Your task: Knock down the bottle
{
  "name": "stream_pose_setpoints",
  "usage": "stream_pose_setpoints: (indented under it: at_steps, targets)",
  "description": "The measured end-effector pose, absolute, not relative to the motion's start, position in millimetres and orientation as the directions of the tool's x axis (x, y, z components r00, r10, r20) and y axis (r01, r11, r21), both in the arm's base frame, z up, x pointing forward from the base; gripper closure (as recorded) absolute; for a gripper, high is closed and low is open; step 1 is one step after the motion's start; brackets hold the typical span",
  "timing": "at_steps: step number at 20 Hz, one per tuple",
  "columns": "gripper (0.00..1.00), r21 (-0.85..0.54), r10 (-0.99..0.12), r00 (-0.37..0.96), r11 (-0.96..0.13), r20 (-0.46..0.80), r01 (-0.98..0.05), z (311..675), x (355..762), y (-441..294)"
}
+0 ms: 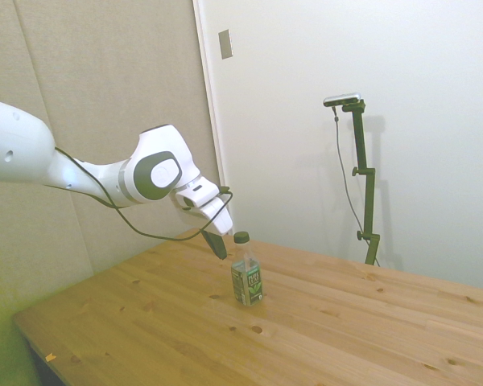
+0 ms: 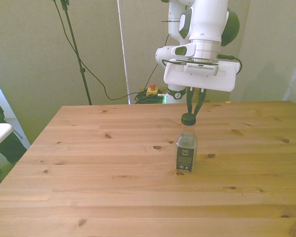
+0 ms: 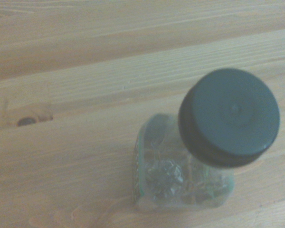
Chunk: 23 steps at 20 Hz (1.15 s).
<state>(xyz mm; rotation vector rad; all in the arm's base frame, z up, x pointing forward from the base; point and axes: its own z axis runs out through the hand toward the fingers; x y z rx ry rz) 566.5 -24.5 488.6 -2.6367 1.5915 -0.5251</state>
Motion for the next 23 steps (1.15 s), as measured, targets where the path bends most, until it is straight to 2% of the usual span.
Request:
stream_pose_setpoints:
  at_steps: [10, 16, 23]
  targets:
    - [1.00, -0.210, -0.885, 0.358, -0.426, 0.297, -0.880, 500, 618, -39]
    - [1.00, -0.259, -0.896, 0.313, -0.398, 0.314, -0.880, 484, 669, -44]
    - [1.00, -0.347, -0.910, 0.218, -0.343, 0.352, -0.873, 470, 702, -74]
